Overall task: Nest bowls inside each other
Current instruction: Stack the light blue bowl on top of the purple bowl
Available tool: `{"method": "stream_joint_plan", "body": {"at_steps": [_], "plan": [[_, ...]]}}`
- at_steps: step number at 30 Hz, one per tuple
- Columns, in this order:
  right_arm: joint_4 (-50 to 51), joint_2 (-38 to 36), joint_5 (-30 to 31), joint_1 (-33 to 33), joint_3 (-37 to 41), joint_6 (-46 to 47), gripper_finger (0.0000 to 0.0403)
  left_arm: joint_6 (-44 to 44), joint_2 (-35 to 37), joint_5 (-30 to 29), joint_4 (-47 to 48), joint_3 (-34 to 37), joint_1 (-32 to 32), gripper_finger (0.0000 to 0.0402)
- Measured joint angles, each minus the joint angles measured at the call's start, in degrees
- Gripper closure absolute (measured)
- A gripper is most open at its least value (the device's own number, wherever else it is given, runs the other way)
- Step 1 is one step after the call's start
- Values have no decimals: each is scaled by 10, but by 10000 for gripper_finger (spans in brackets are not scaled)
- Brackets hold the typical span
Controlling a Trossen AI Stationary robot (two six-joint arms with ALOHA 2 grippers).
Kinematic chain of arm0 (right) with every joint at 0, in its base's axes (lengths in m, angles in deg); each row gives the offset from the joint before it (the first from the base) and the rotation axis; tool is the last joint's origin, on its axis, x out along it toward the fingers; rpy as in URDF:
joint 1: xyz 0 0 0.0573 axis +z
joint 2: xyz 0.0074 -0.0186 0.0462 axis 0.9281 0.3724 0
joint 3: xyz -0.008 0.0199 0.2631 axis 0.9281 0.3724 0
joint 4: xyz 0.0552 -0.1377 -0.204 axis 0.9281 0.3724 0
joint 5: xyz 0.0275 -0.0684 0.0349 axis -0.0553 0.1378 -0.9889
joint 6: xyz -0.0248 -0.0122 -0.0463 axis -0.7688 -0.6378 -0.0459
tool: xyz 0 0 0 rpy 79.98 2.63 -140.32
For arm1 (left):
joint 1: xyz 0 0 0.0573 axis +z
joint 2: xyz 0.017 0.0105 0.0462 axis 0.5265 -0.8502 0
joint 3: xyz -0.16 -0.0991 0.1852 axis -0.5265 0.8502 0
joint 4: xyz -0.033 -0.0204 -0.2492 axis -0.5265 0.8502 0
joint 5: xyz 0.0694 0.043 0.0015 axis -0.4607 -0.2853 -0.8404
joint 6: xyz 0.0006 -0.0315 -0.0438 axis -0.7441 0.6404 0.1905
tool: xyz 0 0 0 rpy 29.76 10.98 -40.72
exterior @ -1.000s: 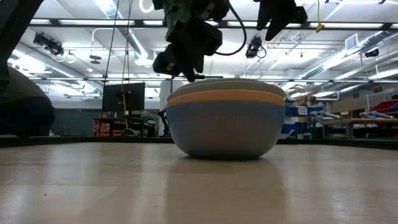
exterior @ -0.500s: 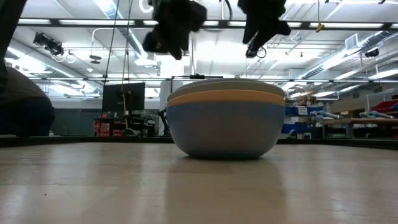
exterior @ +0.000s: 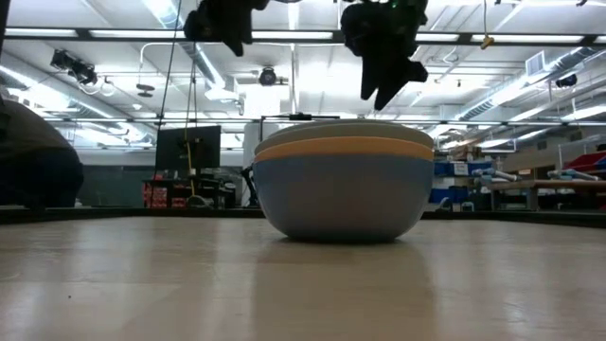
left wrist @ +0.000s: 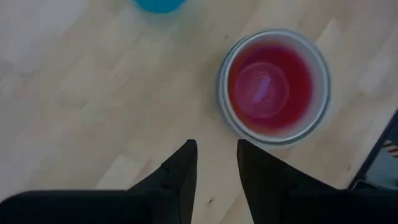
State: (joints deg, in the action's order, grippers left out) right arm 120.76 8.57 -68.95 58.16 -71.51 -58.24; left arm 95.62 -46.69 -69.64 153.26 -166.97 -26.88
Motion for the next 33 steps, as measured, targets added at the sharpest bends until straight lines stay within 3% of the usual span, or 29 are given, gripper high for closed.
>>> {"method": "stream_joint_plan", "body": {"at_steps": [21, 33], "plan": [[-82, 175, -128, -81, 0, -65, 230, 2, 0, -8, 32, 0, 0, 278], [-89, 241, -133, -87, 0, -91, 232, 4, 0, -17, 32, 1, 0, 278]]}}
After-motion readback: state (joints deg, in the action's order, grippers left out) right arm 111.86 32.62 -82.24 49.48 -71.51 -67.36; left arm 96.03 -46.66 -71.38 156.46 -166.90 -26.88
